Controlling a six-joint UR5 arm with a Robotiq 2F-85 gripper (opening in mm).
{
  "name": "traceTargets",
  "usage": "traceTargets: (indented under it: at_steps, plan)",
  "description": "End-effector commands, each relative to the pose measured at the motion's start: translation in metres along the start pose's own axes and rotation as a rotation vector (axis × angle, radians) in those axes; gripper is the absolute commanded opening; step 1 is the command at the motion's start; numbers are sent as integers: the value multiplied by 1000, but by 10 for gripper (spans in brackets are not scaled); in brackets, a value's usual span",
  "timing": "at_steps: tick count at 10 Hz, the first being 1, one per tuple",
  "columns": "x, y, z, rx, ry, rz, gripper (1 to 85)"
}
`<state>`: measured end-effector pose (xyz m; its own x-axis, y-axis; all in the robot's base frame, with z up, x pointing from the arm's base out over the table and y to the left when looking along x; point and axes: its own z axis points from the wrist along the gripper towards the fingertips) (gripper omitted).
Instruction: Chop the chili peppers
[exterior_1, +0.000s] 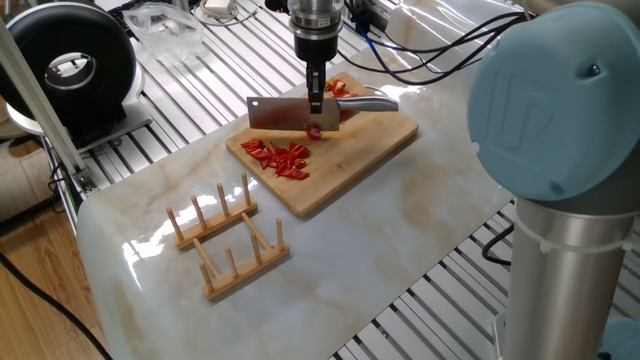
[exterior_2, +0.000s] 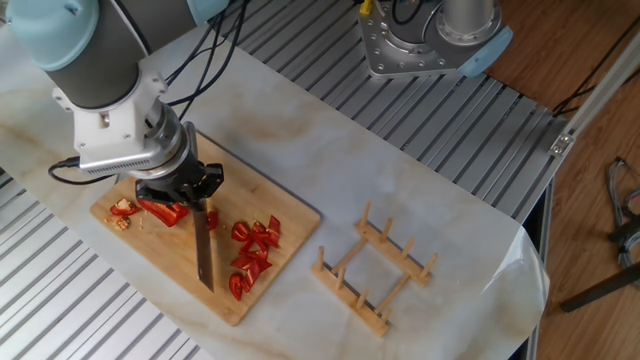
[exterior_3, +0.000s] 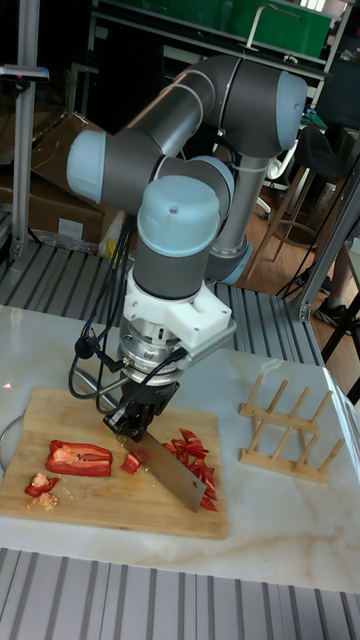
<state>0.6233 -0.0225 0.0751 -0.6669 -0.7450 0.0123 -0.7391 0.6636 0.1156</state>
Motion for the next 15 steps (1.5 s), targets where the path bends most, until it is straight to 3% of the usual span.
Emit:
traceTargets:
  at_steps: [1, 6, 9, 15]
  plan:
    - [-1, -2, 0, 4, -10, 9, 13]
    - [3, -5, 4, 9, -11, 25, 13]
    - [-3, -4, 7, 18, -11, 44, 13]
    - [-5, -4, 12, 7, -43, 32, 13]
